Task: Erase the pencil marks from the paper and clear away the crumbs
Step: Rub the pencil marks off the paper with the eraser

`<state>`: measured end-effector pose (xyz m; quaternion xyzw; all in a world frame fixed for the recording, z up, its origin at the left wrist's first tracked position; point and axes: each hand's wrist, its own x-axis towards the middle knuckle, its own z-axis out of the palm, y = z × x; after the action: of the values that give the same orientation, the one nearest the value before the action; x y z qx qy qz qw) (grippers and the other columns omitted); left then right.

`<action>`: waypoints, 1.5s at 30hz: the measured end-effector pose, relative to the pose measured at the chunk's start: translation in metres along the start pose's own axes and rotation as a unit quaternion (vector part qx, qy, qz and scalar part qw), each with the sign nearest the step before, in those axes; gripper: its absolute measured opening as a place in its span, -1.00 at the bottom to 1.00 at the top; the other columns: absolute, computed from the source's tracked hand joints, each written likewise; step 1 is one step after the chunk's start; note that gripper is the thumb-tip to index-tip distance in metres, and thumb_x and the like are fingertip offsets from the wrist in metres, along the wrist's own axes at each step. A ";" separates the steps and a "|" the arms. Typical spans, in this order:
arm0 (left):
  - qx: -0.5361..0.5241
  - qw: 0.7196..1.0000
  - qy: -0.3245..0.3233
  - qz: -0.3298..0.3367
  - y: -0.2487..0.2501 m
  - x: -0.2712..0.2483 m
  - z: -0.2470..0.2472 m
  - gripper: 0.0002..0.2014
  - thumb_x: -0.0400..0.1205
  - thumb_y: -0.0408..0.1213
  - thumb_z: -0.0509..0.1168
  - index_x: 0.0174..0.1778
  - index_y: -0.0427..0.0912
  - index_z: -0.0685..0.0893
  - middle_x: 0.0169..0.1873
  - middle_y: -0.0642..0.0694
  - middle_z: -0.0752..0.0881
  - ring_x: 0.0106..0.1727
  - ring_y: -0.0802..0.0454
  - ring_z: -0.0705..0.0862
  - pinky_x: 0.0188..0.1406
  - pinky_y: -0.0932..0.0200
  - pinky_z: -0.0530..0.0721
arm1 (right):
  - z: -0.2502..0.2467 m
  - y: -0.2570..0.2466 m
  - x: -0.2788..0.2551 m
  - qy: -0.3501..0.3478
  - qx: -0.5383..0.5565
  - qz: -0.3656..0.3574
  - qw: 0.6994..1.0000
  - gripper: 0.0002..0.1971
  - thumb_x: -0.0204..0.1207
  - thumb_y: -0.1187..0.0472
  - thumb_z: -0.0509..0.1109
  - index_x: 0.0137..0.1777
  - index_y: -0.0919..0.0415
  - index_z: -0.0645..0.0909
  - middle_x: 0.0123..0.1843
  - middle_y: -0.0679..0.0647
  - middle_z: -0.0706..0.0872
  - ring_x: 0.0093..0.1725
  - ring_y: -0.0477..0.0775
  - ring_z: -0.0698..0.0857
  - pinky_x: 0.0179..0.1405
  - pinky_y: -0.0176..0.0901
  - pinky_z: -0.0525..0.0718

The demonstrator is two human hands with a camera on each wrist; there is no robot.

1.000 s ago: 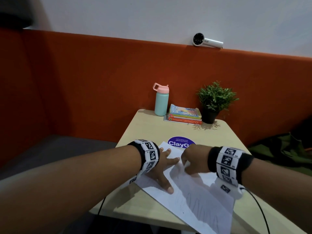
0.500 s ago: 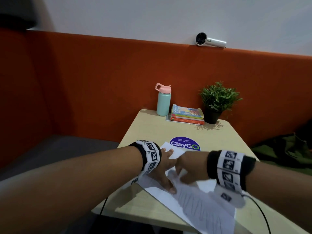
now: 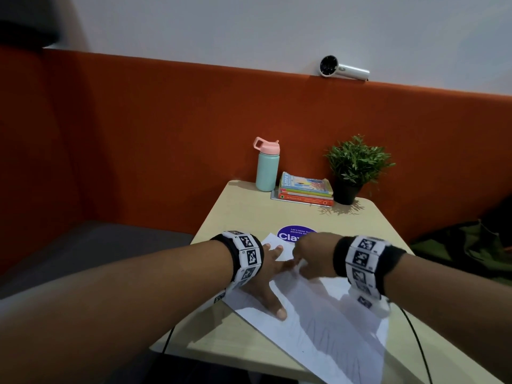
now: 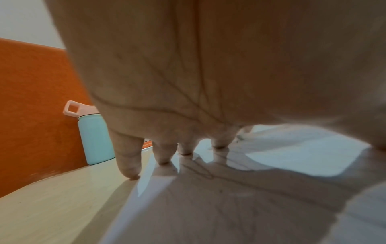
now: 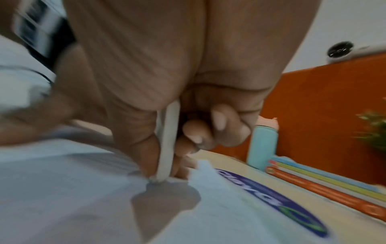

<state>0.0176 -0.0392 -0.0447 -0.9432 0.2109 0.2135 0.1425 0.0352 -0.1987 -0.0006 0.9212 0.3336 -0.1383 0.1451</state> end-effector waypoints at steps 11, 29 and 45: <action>-0.019 1.000 0.012 -0.006 0.004 -0.009 -0.004 0.18 0.33 0.65 0.29 0.75 0.33 -0.19 0.81 -0.03 -0.16 0.79 -0.21 0.02 0.67 -0.41 0.11 | 0.001 -0.006 0.003 -0.009 -0.011 -0.012 1.000 -0.71 0.53 0.05 0.30 0.17 0.06 0.71 -0.01 -0.01 0.75 -0.04 0.06 0.71 -0.03 -0.06 0.73; -0.013 1.000 -0.008 0.001 0.001 -0.006 0.000 0.22 0.32 0.68 0.23 0.70 0.34 -0.38 0.78 -0.05 -0.32 0.80 -0.22 -0.17 0.67 -0.48 -0.04 | 0.006 0.012 0.012 0.005 0.072 0.015 0.997 -0.67 0.56 -0.09 0.36 0.12 0.11 0.76 -0.03 -0.01 0.79 -0.08 0.00 0.66 -0.04 -0.15 0.63; -0.004 1.000 -0.024 0.008 -0.015 -0.005 0.000 0.23 0.42 0.58 0.28 0.73 0.23 -0.42 0.77 -0.05 -0.37 0.79 -0.21 -0.24 0.68 -0.43 -0.10 | 0.001 0.009 0.018 0.012 0.050 -0.005 0.999 -0.70 0.57 0.01 0.33 0.22 0.07 0.73 0.01 -0.04 0.76 0.01 0.02 0.68 0.01 -0.18 0.61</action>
<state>0.0202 -0.0243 -0.0397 -0.9367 0.2139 0.2381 0.1416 0.0543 -0.1948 -0.0062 0.9272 0.3326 -0.1445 0.0937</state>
